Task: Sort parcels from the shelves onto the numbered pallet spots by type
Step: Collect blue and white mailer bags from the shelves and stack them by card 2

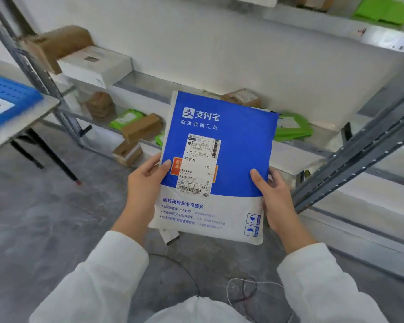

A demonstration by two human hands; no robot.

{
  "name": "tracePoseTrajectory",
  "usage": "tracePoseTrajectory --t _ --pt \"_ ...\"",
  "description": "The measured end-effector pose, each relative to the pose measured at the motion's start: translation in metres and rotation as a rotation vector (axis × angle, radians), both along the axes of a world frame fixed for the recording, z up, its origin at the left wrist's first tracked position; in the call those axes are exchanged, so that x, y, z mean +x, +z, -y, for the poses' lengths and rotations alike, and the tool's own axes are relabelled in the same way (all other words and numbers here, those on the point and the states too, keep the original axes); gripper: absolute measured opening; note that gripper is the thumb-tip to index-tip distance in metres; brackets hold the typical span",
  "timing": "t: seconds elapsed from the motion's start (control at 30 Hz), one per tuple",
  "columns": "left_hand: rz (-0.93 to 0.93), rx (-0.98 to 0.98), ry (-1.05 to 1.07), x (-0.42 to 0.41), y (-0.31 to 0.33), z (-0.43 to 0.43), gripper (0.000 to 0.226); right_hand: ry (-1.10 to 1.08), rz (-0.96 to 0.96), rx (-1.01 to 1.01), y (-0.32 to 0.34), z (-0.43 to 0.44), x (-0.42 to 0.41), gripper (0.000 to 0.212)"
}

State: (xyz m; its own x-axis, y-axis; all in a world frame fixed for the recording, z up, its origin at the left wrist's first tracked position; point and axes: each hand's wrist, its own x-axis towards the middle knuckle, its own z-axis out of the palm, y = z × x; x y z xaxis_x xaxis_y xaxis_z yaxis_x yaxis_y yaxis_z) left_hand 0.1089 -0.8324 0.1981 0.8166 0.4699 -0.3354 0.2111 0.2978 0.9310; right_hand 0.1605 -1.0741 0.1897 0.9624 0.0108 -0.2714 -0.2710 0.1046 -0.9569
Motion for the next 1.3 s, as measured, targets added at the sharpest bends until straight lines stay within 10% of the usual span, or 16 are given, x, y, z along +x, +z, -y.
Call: tracePoseTrajectory --t 1.3 --pt "0.000 0.004 1.043 -0.351 0.003 -0.401 0.021 1.077 0.071 -0.079 0.002 -0.587 -0.161 0.031"
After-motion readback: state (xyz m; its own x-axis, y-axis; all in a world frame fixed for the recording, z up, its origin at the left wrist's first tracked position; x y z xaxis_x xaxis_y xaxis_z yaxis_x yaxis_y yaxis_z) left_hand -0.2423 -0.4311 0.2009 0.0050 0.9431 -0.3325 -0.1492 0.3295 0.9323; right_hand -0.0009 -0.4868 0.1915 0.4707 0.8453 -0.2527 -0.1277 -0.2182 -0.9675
